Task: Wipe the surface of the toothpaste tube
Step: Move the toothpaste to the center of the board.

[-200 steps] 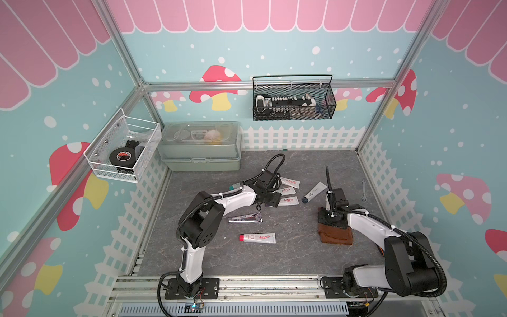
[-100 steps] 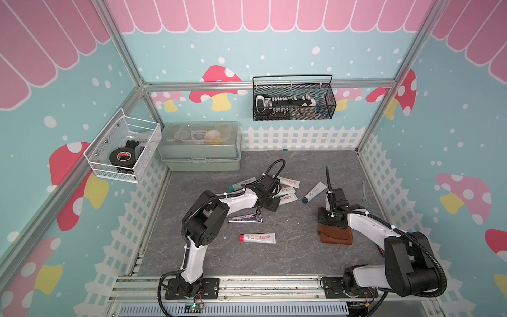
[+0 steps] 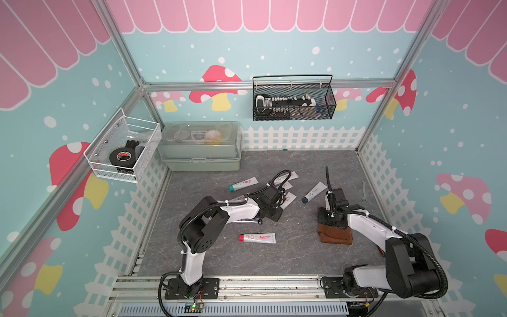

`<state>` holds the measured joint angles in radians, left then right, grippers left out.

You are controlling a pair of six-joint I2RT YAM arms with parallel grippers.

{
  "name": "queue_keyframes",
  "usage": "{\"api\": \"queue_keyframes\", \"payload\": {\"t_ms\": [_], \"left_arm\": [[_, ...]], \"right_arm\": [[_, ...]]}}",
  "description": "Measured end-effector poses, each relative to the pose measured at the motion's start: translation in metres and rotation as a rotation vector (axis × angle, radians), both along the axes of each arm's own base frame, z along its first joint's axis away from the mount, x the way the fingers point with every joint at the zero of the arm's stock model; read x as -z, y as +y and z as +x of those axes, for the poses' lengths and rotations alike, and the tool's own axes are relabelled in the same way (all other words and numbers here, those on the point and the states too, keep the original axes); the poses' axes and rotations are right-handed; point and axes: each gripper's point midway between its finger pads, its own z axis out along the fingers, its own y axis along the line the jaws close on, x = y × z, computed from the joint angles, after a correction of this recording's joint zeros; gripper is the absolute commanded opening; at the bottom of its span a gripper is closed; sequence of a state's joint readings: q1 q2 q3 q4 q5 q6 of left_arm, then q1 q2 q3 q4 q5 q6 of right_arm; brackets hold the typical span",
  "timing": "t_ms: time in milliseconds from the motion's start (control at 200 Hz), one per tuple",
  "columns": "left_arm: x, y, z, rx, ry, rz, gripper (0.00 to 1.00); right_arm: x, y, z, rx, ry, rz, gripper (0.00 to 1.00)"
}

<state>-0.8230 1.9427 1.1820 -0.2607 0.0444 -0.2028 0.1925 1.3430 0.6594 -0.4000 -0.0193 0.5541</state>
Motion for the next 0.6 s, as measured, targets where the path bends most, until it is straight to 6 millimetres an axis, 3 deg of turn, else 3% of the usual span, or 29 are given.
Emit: {"api": "queue_keyframes", "payload": {"t_ms": [255,475,600], "left_arm": [[0.001,-0.025,-0.064,0.125,0.013,0.010,0.20],[0.000,-0.044,-0.090,0.213,0.006,-0.007,0.22],[0.001,-0.050,-0.097,0.240,0.000,-0.031,0.36]], "right_arm": [[-0.007,0.000,0.002,-0.001,-0.010,-0.002,0.11],[-0.013,0.000,0.004,-0.005,-0.010,-0.004,0.11],[-0.018,0.001,0.008,-0.010,-0.021,-0.003,0.11]]}}
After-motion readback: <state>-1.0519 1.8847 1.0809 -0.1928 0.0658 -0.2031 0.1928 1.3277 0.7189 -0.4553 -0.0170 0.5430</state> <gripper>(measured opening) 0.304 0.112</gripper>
